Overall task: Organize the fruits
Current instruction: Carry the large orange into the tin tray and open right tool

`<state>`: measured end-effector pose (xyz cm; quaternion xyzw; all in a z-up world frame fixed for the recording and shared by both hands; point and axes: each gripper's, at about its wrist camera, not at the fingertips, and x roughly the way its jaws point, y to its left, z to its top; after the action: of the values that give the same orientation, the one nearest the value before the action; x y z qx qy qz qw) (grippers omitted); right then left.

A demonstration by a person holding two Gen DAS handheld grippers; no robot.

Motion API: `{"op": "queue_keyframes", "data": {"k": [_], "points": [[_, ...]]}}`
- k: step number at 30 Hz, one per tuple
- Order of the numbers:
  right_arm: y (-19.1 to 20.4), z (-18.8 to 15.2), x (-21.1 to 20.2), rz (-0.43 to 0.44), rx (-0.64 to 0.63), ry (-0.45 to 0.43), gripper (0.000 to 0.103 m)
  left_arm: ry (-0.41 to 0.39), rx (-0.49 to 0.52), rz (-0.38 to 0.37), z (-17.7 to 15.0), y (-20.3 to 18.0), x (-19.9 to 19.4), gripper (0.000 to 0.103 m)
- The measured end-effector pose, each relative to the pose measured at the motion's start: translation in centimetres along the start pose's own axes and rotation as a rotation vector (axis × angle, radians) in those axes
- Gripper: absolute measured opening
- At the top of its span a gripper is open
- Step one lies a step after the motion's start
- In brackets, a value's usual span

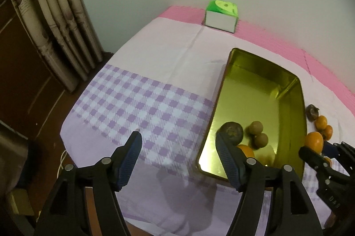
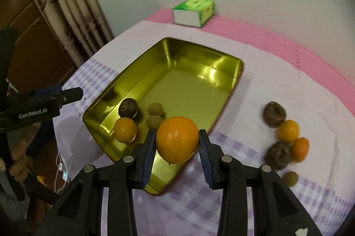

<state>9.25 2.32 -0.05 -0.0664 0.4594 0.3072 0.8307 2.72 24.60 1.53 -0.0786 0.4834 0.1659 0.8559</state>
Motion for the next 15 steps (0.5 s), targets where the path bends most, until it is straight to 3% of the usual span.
{"op": "queue_keyframes", "data": {"k": [15], "points": [[3.8,0.3,5.1,-0.028,-0.116,0.095,0.035,0.011,-0.011,-0.004,-0.5,0.4,-0.3,0.069]]}}
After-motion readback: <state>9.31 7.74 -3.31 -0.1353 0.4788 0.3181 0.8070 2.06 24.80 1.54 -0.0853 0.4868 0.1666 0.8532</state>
